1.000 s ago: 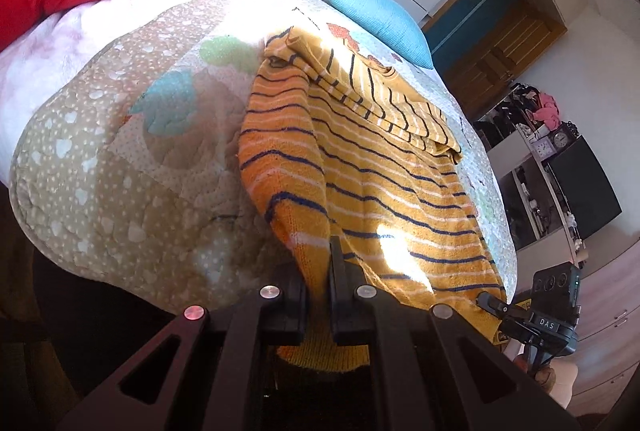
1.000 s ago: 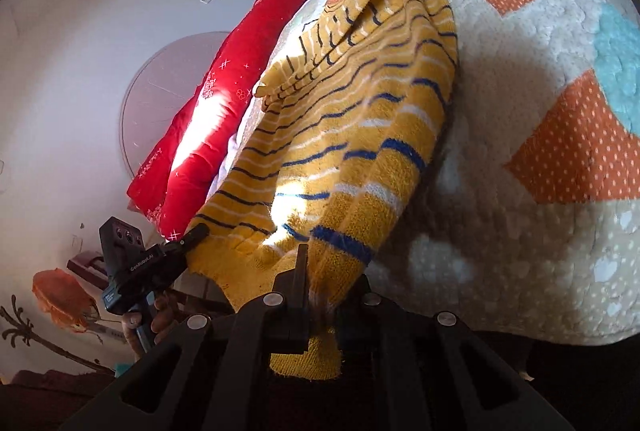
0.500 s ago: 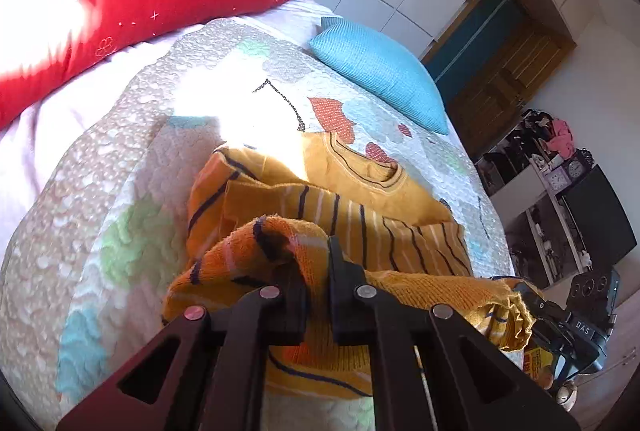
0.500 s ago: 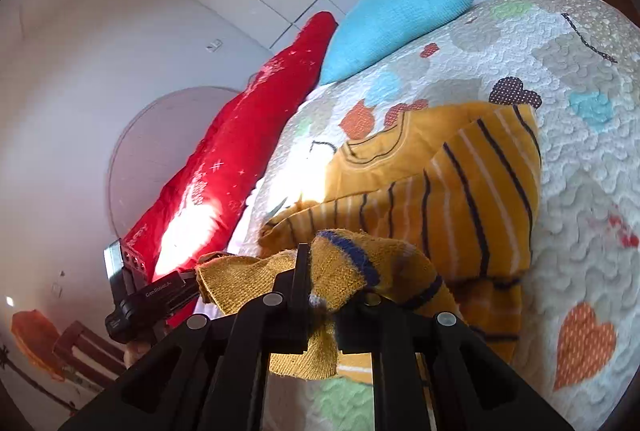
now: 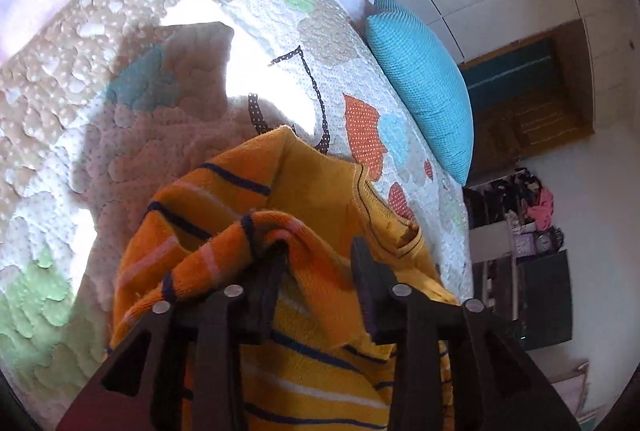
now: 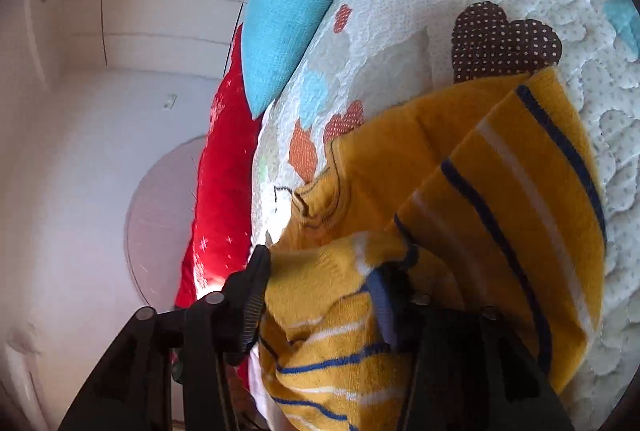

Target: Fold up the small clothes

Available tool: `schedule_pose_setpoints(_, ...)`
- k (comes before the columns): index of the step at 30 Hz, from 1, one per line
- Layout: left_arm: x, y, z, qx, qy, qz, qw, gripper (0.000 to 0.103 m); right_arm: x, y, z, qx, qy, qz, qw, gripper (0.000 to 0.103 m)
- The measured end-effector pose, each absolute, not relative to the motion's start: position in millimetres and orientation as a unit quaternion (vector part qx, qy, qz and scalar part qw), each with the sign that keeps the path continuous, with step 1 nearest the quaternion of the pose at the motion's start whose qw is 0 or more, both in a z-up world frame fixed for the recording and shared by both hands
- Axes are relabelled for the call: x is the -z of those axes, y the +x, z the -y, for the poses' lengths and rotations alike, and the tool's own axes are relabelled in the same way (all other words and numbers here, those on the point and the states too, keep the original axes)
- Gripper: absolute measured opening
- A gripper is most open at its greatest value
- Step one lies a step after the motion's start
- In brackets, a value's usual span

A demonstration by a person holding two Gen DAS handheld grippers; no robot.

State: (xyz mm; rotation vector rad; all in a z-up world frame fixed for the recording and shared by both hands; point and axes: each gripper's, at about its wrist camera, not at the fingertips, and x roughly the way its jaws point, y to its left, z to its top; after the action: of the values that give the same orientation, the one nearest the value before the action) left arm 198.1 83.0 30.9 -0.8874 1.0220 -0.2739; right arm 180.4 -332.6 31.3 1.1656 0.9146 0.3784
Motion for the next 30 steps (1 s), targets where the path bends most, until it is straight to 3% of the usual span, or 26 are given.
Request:
schedule_pose_setpoints(4,-23,207,-95,0.115,-0.444,-0.459,0.761,0.052,-20,188,353,-0.135,0.57,-0.391,0.71,0.064)
schedule_pose_setpoints(8,-24,213,-108,0.095,-0.432,-0.46,0.77,0.052,-25,190,360,-0.125,0.555,-0.399,0.719,0.064)
schedule_pose_setpoints(12,-38,201,-116,0.076,-0.389,-0.464,0.792,0.054,-60,173,362,-0.117,0.477,-0.405,0.771,0.07)
schedule_pose_setpoints(14,-48,189,-117,0.066,-0.361,-0.465,0.806,0.062,-78,157,361,-0.112,0.426,-0.408,0.799,0.07)
schedule_pose_setpoints(17,-60,166,-115,0.071,-0.326,-0.469,0.818,0.063,-101,123,358,-0.107,0.351,-0.418,0.831,0.07)
schedule_pose_setpoints(24,-75,84,-89,0.089,-0.237,-0.476,0.842,0.067,-101,37,319,-0.109,0.211,-0.441,0.865,0.07)
schedule_pose_setpoints(25,-73,74,-83,0.09,-0.223,-0.477,0.846,0.067,-95,29,312,-0.11,0.197,-0.445,0.867,0.068)
schedule_pose_setpoints(26,-71,64,-77,0.088,-0.209,-0.477,0.849,0.067,-87,24,306,-0.114,0.187,-0.453,0.864,0.058)
schedule_pose_setpoints(27,-68,57,-72,0.087,-0.195,-0.479,0.851,0.067,-77,22,301,-0.122,0.187,-0.463,0.858,0.013)
schedule_pose_setpoints(30,-64,39,-60,0.079,-0.163,-0.485,0.855,0.067,-62,20,314,-0.109,0.212,-0.465,0.853,0.008)
